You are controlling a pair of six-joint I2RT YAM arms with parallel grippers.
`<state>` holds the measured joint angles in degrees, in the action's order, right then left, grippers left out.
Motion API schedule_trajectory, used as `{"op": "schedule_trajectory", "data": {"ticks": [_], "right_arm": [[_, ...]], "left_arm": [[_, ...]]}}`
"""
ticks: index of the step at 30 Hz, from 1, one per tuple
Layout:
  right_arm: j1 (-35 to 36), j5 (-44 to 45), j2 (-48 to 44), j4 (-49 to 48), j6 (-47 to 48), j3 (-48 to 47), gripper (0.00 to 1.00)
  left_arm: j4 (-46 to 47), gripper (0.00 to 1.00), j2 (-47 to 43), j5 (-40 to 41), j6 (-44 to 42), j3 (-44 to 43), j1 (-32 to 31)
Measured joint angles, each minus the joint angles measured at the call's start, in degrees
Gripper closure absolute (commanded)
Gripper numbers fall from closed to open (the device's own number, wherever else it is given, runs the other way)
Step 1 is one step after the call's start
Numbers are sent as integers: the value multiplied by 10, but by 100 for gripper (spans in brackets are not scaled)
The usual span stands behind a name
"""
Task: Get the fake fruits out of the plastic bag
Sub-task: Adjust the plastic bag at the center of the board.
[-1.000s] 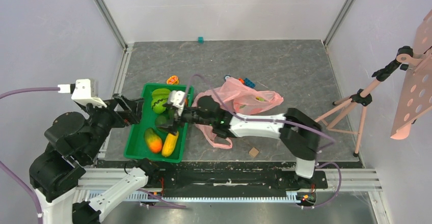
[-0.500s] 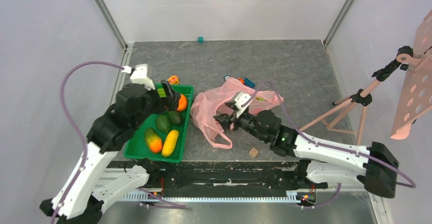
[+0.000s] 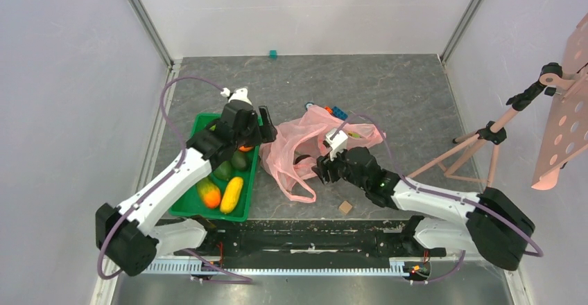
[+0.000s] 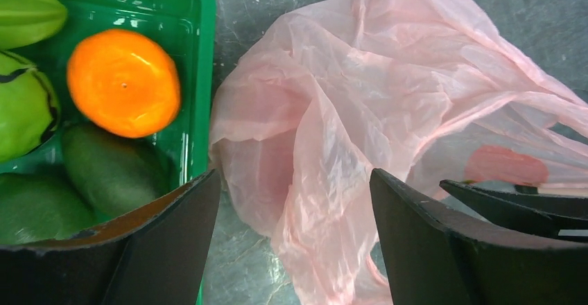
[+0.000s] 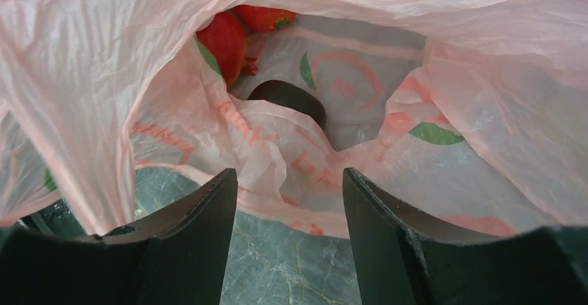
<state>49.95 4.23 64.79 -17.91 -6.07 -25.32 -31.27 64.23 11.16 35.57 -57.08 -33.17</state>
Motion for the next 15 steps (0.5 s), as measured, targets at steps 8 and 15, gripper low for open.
{"op": "schedule_trajectory", "data": {"ticks": [8, 15], "right_arm": [[-21, -9, 103, -24, -15, -65, 50], [-22, -28, 157, -54, -23, -76, 62]], "left_arm": [[68, 20, 85, -21, 2, 13, -8], [114, 21, 111, -32, 2, 36, -24]]}}
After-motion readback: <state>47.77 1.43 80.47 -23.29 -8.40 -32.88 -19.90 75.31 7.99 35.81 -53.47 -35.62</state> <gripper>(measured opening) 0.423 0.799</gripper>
